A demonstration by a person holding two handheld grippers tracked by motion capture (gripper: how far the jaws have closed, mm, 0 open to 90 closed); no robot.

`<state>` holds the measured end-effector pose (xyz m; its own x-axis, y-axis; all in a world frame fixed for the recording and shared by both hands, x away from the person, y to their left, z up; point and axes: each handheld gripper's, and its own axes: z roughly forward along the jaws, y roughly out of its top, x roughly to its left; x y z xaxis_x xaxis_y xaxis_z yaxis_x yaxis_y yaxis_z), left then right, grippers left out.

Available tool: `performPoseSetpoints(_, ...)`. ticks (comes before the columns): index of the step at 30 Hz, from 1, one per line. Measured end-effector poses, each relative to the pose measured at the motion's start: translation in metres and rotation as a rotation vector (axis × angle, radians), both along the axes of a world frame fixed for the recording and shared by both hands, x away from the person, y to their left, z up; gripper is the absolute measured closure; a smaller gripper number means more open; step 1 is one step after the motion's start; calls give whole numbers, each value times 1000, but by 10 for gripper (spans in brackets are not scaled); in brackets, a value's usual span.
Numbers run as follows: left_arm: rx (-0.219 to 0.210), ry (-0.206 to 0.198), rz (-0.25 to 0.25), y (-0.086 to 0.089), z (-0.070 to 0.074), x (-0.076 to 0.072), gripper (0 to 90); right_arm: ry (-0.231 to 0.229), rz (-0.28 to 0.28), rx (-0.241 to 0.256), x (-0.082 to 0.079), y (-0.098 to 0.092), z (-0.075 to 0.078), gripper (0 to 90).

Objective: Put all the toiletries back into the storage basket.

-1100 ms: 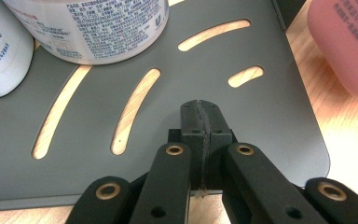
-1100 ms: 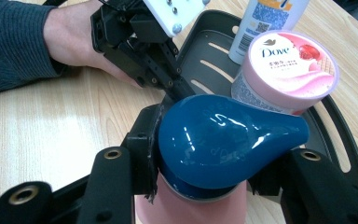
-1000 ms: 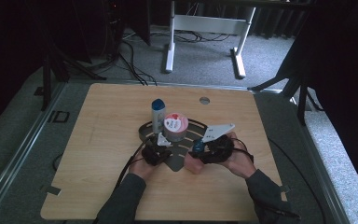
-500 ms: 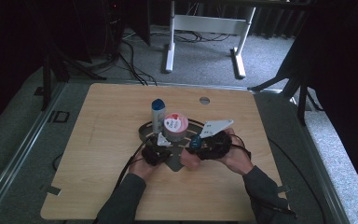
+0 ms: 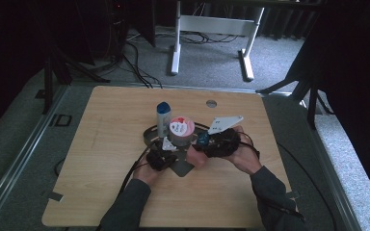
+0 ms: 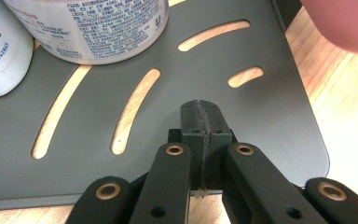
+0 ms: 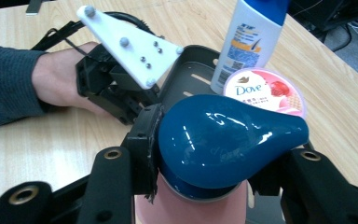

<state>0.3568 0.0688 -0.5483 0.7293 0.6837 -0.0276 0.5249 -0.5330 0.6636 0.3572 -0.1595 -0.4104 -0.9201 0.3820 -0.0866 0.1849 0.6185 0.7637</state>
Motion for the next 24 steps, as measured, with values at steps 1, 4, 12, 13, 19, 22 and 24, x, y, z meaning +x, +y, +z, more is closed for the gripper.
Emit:
performPoseSetpoints(1,0,0,-1,0,0,0,900,-3,-3,-2,1,0,1,531)
performPoseSetpoints(4,1,-1,-2,0,0,0,900,-5,-16,-2,5,-2,2,530)
performPoseSetpoints(12,0,-1,-1,0,0,0,900,0,-37,2,14,-4,5,530)
performPoseSetpoints(13,0,-1,-1,0,0,0,900,1,-41,2,15,-4,5,530)
performPoseSetpoints(19,-6,-1,0,0,0,0,900,0,-55,-8,22,-4,6,530)
performPoseSetpoints(22,-7,-2,-1,1,-1,0,900,3,-65,-7,26,-4,6,530)
performPoseSetpoints(24,-7,-2,-1,1,-1,0,900,3,-68,-6,27,-5,6,530)
